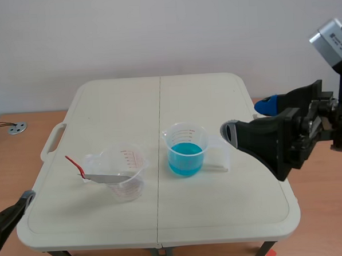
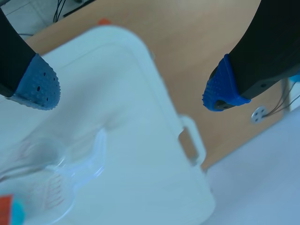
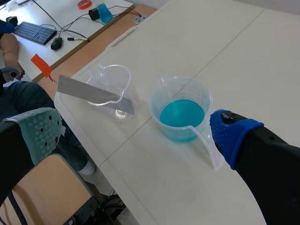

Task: Hold the metal plate by the orange handle, dip it into the blue solution, take it out and point at it, then put the plate back in the beaker on the left.
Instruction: 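Return to the home posture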

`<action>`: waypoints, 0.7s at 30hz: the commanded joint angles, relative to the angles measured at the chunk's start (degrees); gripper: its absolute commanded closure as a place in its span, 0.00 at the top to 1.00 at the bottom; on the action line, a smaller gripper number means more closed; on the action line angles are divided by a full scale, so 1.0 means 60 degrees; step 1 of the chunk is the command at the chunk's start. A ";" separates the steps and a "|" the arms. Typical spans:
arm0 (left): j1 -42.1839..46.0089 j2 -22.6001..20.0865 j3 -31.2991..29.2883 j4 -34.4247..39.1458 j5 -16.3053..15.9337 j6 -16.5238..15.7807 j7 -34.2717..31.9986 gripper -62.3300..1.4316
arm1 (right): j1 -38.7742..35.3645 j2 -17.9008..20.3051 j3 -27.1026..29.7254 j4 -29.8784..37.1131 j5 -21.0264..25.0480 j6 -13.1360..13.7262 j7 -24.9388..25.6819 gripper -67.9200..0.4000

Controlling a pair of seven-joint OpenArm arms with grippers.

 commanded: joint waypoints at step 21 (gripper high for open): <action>-0.2299 -0.1366 0.3712 0.0750 -0.1348 0.0135 0.0284 1.00 | -0.2280 0.0171 0.1191 0.0688 -0.0160 0.0641 0.0998 0.98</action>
